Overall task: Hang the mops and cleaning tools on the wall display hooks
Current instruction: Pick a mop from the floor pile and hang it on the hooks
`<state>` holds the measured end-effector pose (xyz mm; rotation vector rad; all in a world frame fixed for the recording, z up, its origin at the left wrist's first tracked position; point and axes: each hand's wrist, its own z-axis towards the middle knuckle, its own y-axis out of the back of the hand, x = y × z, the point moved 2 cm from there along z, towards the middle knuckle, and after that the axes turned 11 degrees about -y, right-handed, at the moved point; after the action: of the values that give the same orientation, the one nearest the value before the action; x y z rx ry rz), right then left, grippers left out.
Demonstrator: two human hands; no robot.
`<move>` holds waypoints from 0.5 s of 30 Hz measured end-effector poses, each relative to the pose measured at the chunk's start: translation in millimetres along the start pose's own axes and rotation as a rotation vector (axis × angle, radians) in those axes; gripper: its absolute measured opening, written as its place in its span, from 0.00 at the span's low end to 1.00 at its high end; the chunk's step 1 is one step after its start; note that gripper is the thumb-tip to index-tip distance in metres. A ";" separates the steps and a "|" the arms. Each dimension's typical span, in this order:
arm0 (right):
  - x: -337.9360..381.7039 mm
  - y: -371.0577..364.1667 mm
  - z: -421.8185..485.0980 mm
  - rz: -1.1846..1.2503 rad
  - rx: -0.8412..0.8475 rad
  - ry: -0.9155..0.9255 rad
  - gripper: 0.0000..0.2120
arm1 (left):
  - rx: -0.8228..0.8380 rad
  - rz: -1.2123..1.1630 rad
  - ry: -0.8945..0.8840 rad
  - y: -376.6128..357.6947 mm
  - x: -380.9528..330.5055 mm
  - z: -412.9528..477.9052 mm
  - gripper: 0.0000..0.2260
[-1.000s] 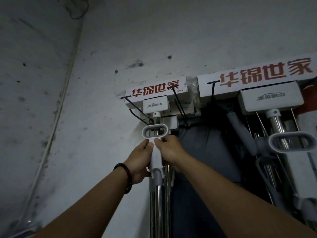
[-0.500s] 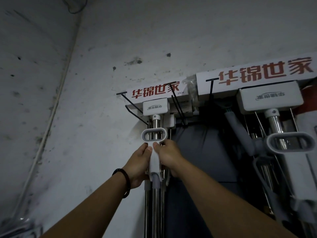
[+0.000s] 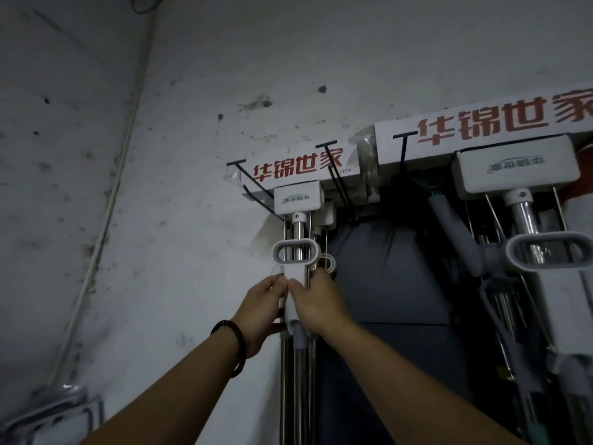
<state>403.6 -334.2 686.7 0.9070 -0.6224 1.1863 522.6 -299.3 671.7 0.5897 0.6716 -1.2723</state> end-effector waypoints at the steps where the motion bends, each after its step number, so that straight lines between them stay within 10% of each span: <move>1: -4.3 -2.1 -12.9 0.020 -0.047 0.009 0.20 | -0.020 0.014 0.003 2.1 0.9 -8.6 0.10; 5: -28.8 -15.1 -73.1 0.032 -0.207 0.047 0.17 | -0.049 0.110 0.051 16.4 16.1 -53.9 0.09; 15: -108.4 -77.7 -261.7 0.149 0.061 0.010 0.07 | 0.017 0.147 0.261 74.6 78.9 -267.1 0.10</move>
<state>435.3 -173.6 442.8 0.9183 -0.6571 1.3484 574.3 -142.1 435.6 0.8133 0.8179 -1.0746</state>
